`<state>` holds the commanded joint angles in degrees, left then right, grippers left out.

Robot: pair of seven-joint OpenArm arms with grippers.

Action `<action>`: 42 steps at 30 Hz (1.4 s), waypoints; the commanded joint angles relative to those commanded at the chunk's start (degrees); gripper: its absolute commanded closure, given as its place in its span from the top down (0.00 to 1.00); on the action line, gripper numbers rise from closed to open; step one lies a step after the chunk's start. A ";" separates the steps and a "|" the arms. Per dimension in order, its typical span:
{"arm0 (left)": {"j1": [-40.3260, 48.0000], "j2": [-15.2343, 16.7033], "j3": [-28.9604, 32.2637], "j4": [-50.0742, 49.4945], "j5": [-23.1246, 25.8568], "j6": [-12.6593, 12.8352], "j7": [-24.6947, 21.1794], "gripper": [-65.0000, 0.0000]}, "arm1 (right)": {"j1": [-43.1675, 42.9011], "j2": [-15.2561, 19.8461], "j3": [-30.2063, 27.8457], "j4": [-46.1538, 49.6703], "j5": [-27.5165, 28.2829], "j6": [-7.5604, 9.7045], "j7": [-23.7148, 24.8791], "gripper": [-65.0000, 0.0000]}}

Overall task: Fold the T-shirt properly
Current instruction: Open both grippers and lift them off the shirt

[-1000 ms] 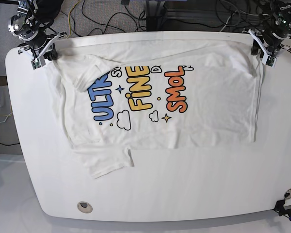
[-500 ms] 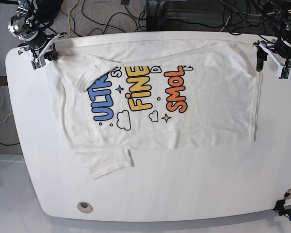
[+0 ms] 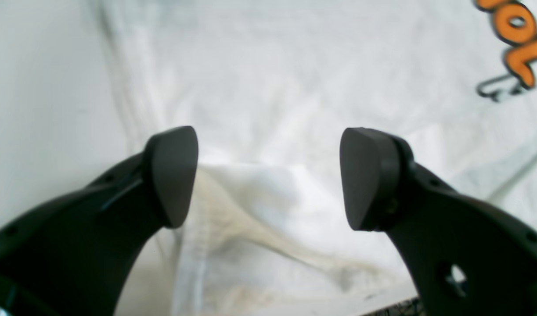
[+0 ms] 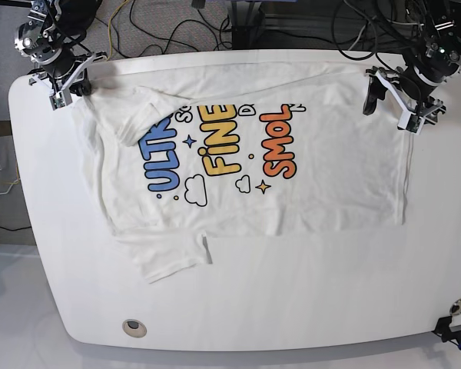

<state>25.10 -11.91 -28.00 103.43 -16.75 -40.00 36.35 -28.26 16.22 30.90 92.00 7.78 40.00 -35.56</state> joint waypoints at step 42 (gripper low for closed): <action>-3.96 -2.73 -10.64 -5.19 2.99 0.00 -0.18 0.73 | 0.44 0.44 0.44 5.54 5.27 0.00 0.00 0.80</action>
<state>21.14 -14.64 -38.64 98.24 -13.76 -40.00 36.18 -27.82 16.66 31.34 97.54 13.05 40.00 -35.56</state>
